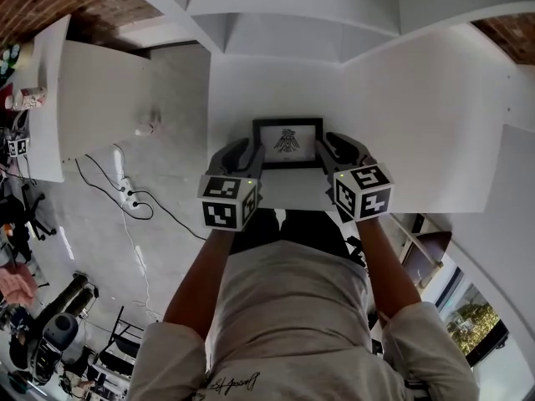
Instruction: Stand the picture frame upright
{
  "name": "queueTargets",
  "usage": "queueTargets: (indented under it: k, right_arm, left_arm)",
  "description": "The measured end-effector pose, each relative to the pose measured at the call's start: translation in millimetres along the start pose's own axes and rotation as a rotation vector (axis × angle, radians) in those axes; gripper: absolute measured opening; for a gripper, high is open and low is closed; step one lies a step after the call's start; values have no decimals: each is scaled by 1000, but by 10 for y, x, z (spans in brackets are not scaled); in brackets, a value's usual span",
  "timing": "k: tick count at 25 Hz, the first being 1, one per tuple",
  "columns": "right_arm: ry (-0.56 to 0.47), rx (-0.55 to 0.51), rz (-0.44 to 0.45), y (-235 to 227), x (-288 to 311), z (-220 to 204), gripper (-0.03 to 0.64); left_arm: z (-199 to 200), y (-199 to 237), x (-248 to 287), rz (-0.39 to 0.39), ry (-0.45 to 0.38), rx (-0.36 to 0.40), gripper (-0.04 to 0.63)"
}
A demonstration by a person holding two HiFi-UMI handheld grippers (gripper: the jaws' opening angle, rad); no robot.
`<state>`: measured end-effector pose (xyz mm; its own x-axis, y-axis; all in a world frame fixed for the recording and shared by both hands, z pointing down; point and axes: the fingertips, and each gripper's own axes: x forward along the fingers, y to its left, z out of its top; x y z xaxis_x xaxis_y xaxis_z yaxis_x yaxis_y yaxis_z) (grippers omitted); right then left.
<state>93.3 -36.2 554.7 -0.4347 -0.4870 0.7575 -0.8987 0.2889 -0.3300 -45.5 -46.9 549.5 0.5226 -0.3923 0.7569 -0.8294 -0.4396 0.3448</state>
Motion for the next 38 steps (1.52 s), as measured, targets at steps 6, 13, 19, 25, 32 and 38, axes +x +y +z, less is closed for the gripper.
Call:
queueTargets:
  k: [6, 13, 19, 25, 32, 38]
  right_arm:
    - [32, 8, 8, 10, 67, -69, 112]
    - [46, 26, 8, -5, 119, -100, 114]
    - [65, 33, 13, -17, 163, -129, 114]
    - [74, 36, 18, -19, 168, -143, 113]
    - [79, 55, 31, -9, 183, -139, 112]
    - [75, 56, 26, 1, 174, -129, 109]
  left_arm:
    - [-44, -27, 78, -18, 27, -5, 132]
    - [-98, -26, 145, -21, 41, -20, 132]
    - [-99, -11, 158, -7, 45, -31, 124]
    - [-105, 2, 155, 5, 50, -53, 115]
    - [-96, 24, 164, 20, 49, -63, 101]
    - [-88, 30, 147, 27, 46, -63, 94]
